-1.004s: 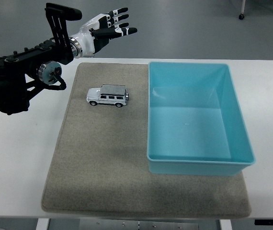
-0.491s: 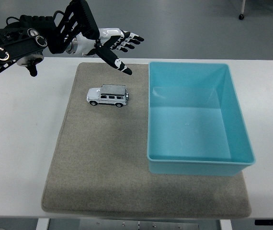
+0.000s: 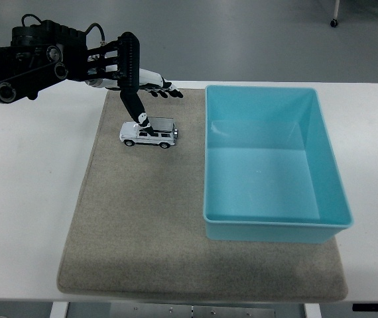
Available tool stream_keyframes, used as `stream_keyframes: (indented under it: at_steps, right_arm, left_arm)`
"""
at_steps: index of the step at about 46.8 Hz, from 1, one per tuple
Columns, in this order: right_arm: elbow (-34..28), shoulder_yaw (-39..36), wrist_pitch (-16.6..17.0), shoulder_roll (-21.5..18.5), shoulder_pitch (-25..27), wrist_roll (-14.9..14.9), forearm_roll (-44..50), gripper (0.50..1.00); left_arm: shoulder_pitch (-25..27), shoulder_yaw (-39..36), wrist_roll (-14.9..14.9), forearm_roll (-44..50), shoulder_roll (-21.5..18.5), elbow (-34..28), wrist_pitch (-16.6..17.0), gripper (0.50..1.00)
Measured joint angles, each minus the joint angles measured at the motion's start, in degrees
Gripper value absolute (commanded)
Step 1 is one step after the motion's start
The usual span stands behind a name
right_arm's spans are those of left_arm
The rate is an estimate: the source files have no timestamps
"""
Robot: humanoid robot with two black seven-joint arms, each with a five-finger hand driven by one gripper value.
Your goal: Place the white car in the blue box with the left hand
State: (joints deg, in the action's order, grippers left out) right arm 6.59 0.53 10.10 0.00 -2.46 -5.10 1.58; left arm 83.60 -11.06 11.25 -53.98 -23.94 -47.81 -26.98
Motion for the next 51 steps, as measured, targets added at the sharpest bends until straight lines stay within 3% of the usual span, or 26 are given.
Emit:
stream_keyframes:
  at_steps: [23,51]
  right_arm:
    - [0.0,0.0,-0.01,0.0,0.0,0.0,0.0,0.936]
    - [0.0,0.0,-0.02,0.0,-0.01,0.0,0.0,0.936]
  left_arm:
    - [-1.75,-0.2,-0.35,-5.1,1.84,1.19,0.96,0.999]
    - [-5.26,-0.61,-0.42,-8.0,5.64,3.14,8.67,0.999]
